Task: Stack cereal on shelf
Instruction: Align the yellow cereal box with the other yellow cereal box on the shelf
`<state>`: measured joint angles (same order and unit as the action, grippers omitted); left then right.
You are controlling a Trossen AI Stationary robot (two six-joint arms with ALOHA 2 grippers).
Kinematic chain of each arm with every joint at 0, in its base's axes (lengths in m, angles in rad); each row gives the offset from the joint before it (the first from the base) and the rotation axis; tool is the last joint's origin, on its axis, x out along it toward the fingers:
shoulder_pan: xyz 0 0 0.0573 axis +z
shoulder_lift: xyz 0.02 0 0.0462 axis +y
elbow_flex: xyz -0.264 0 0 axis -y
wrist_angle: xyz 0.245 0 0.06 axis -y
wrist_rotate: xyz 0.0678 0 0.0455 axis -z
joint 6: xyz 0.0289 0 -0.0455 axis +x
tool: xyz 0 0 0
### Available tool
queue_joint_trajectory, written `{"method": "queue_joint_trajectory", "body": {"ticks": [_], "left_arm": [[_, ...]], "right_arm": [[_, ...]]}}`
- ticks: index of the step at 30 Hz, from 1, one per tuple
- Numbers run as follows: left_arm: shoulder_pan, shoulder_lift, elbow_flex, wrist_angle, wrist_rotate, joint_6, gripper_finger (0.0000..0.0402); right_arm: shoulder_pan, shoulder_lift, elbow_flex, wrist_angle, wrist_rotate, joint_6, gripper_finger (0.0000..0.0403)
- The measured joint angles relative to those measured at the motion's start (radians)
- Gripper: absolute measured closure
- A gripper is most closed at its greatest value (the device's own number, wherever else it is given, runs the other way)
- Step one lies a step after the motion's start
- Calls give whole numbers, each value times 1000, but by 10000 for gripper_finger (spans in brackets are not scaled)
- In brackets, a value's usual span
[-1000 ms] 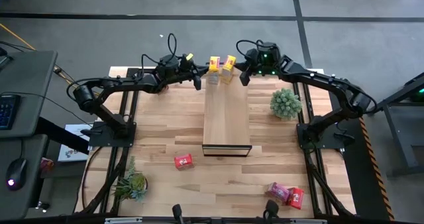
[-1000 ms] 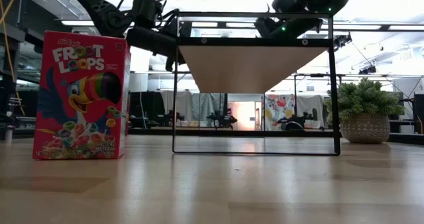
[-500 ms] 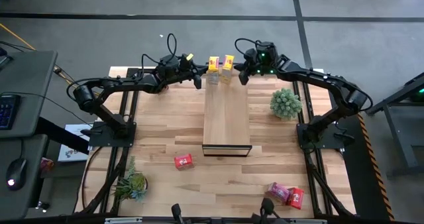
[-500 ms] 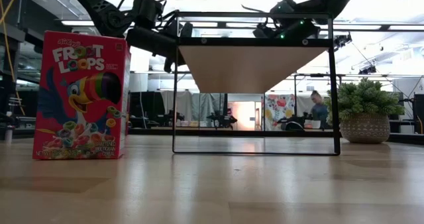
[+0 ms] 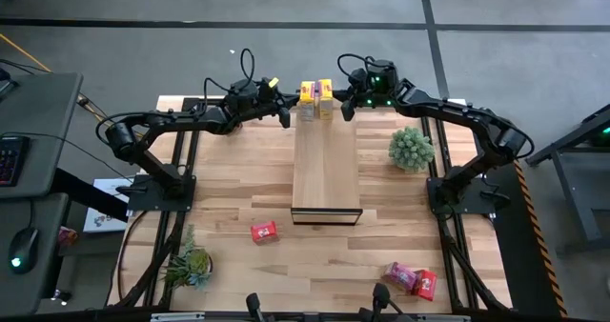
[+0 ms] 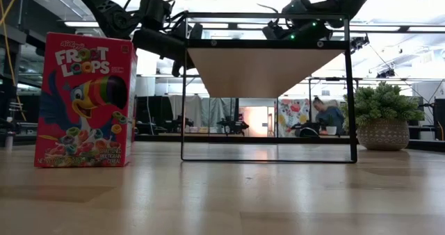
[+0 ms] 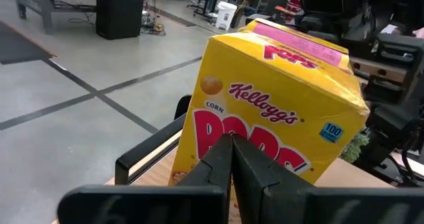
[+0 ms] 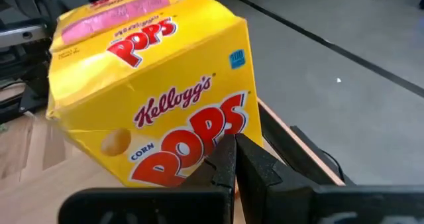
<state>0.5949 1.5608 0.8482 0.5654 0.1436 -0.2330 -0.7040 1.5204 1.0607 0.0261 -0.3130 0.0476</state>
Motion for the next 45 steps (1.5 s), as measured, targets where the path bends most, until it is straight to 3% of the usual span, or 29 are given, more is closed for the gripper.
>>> {"method": "queue_joint_trajectory", "body": {"ticks": [15, 25, 45], "left_arm": [[8, 1, 0, -27, -5, 18, 401], [13, 1, 0, -48, 61, 6, 401], [-37, 1, 0, -76, 61, 17, 401]], "right_arm": [[-9, -5, 0, -156, -81, -14, 403], [8, -19, 0, -222, -141, -6, 403], [31, -19, 0, -184, -102, -1, 403]]}}
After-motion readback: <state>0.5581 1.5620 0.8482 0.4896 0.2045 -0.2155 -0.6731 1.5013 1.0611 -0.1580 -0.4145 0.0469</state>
